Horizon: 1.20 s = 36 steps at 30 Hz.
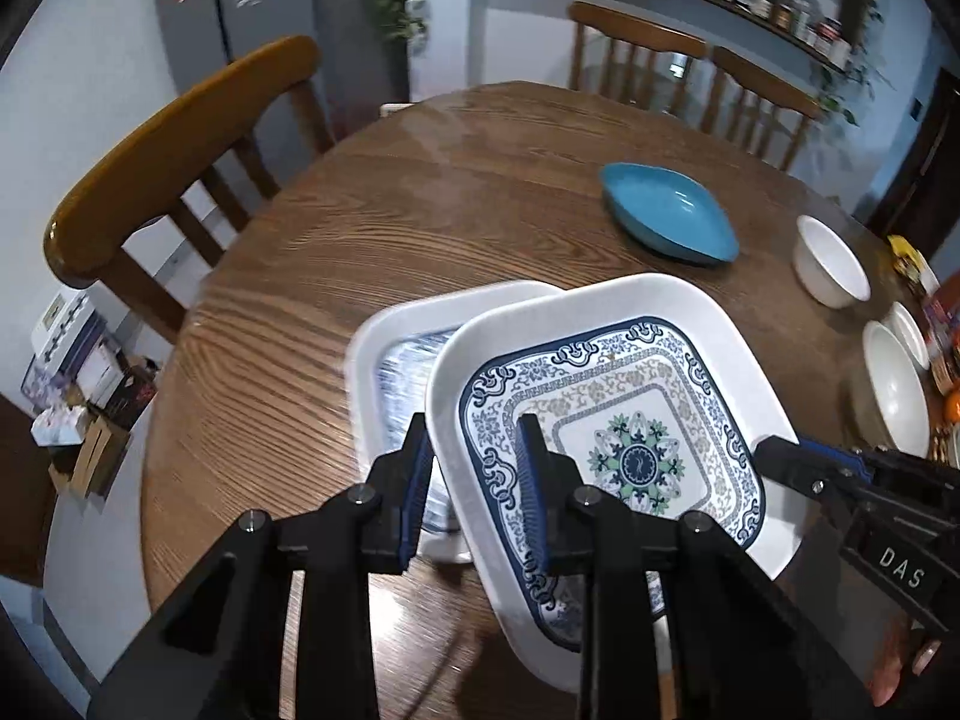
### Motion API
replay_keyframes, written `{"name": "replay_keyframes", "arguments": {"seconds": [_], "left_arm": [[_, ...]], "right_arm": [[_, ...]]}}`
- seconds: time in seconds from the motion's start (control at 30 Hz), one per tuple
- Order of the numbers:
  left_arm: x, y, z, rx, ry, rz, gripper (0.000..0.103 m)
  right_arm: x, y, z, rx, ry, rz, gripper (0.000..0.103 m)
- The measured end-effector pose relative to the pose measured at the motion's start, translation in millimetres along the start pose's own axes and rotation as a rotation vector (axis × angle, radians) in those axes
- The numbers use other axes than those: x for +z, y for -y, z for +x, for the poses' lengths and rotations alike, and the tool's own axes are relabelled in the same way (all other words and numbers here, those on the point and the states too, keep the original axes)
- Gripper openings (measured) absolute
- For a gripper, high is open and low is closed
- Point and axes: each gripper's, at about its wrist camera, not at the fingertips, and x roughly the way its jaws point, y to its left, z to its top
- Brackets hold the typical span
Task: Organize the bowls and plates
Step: 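Lower the held plate onto the other patterned plate with the left tool, then open the left tool and withdraw it from the stacked plates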
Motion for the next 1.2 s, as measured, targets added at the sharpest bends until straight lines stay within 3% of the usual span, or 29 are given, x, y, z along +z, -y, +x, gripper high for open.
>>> {"name": "replay_keyframes", "arguments": {"seconds": [0.47, 0.93, 1.07, 1.13, 1.2], "left_arm": [[12, -48, 47, 0.056, -0.080, -0.032, 0.025], [14, -40, 63, 0.053, -0.100, 0.011, 0.028], [14, -40, 57, 0.057, -0.083, 0.005, 0.040], [14, -39, 53, 0.067, -0.072, 0.007, 0.058], [14, -37, 47, 0.069, -0.055, 0.011, 0.064]], "right_arm": [[21, -32, 72, -0.012, -0.089, -0.034, 0.012], [23, -38, 69, -0.102, -0.062, -0.067, 0.013], [25, -38, 57, -0.121, -0.024, -0.084, 0.013], [26, -38, 51, -0.120, -0.008, -0.091, 0.013], [25, -38, 44, -0.117, 0.003, -0.093, 0.013]]}}
